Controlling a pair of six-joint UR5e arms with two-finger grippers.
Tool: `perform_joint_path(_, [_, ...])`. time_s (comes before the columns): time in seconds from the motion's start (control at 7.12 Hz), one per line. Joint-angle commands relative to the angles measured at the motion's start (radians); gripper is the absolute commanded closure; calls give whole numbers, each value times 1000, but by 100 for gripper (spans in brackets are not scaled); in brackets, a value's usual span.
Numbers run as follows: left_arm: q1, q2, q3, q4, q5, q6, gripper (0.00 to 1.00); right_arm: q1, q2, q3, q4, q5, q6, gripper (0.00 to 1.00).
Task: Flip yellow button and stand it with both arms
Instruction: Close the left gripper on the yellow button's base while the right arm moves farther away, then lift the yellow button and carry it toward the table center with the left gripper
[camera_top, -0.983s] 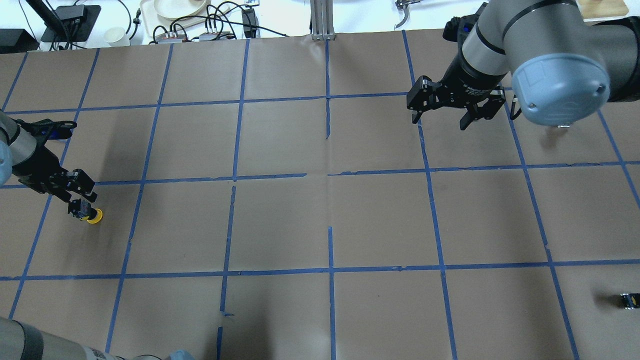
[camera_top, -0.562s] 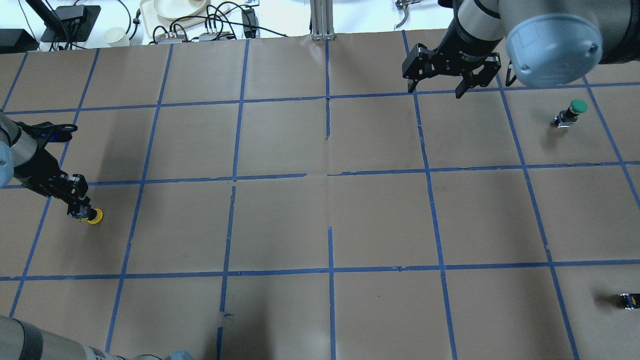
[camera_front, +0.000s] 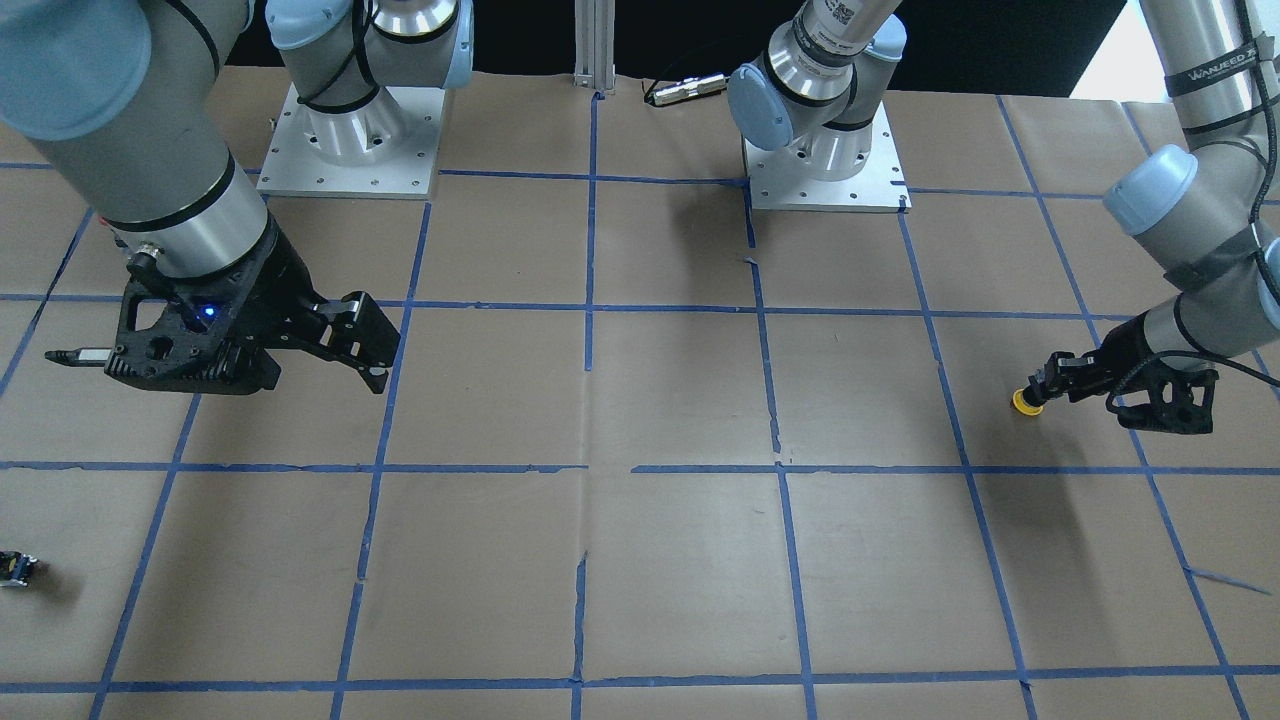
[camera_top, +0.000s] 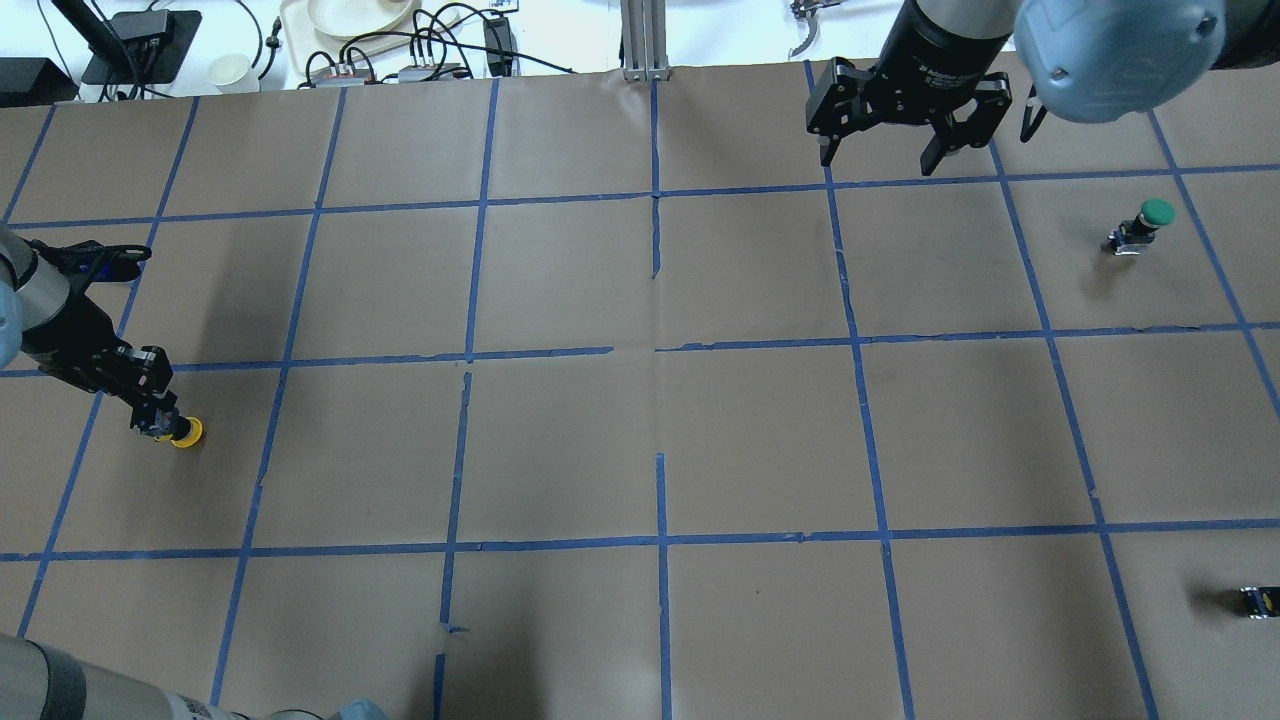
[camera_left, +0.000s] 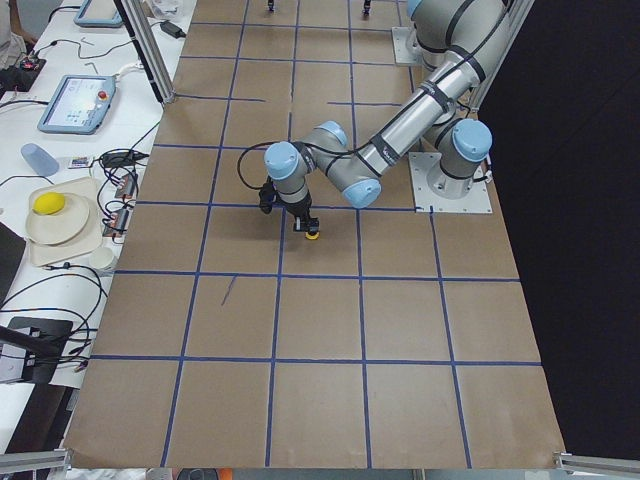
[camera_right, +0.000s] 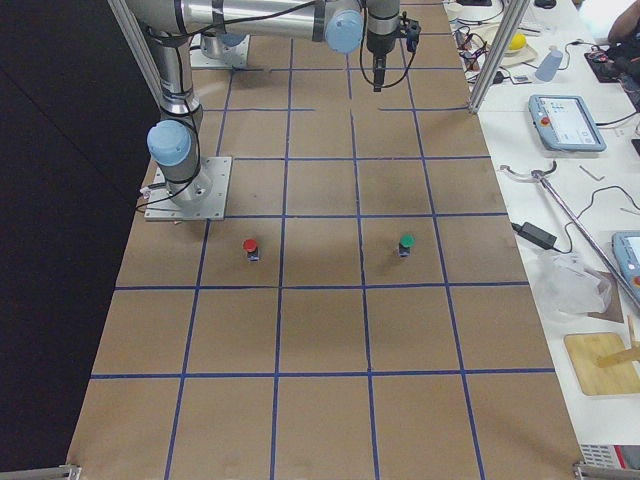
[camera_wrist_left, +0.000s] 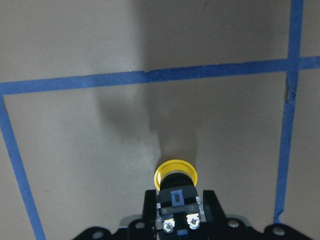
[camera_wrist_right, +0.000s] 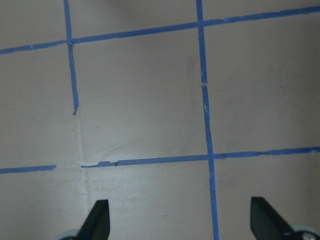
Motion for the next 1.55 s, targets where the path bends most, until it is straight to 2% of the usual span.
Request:
perform_joint_path(0.0, [-23,30,4,-88,-85,-7,77,0,-41,-6,96,-43,3,0])
perform_joint_path(0.28, [-40,90,-4,-223,-272,-11,79,0,-51,-4,211,-59,3,0])
perform_joint_path(0.7, [-186,103,-38,-300,-653,-85,82,17,-75,43,213,-46,0,0])
perform_joint_path(0.84, [-259,101,-51,-302,-801,-191,82,17,-78,43,216,-46,0,0])
perform_joint_path(0.98, [-328,99,-54,-297,-933,-259,82,-4,-66,37,201,2,0,0])
perform_joint_path(1.12, [-387,84,-56,-285,-1081,-264,82,-59,-61,34,198,23,0,0])
perform_joint_path(1.4, [-451,78,-56,-283,-1232,-271,83,-121,-86,26,213,79,9,0])
